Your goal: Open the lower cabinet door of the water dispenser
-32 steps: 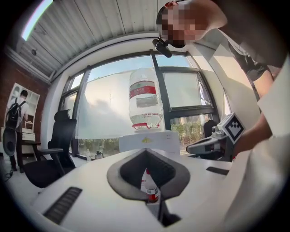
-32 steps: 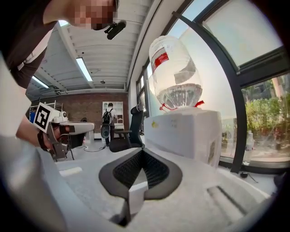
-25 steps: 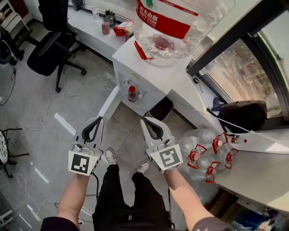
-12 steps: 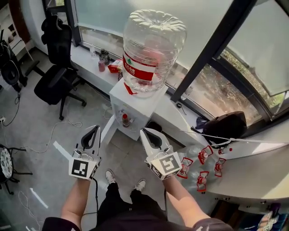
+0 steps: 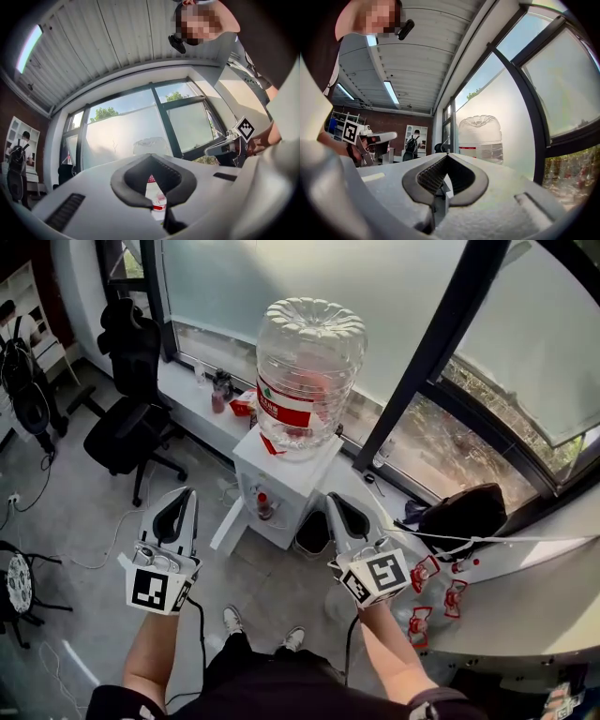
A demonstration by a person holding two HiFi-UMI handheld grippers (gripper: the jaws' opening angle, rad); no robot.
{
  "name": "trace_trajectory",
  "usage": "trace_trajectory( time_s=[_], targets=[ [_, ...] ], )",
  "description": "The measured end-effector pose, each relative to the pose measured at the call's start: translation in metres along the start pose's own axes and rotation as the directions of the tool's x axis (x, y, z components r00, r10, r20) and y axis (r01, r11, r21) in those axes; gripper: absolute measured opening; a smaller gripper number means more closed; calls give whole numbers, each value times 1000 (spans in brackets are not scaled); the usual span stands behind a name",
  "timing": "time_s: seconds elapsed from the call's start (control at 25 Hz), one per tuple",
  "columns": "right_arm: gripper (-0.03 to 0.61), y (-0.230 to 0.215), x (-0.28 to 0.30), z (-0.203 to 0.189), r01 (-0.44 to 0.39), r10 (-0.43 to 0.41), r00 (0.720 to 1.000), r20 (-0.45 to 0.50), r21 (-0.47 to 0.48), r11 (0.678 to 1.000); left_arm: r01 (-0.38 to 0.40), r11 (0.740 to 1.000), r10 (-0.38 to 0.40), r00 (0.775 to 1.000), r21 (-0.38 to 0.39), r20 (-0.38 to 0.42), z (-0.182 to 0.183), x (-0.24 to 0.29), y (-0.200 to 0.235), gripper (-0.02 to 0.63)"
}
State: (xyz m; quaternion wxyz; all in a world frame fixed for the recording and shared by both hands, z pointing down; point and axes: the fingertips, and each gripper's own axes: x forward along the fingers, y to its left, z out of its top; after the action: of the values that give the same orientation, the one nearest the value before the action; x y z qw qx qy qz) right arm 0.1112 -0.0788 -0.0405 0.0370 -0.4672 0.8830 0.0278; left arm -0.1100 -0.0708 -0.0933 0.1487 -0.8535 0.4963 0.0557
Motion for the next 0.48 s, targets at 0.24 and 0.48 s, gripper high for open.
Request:
trace_trajectory(
  time_s=[0.24, 0.48],
  targets=[
    [5, -31, -36, 19, 80, -80, 997, 16, -4, 997, -97, 995, 97, 995, 5, 21, 30, -33, 18, 8],
    [5, -53, -94, 12, 203, -203, 979, -8, 22, 979, -181, 983, 181, 983, 7, 15, 40, -69, 25, 8]
  ],
)
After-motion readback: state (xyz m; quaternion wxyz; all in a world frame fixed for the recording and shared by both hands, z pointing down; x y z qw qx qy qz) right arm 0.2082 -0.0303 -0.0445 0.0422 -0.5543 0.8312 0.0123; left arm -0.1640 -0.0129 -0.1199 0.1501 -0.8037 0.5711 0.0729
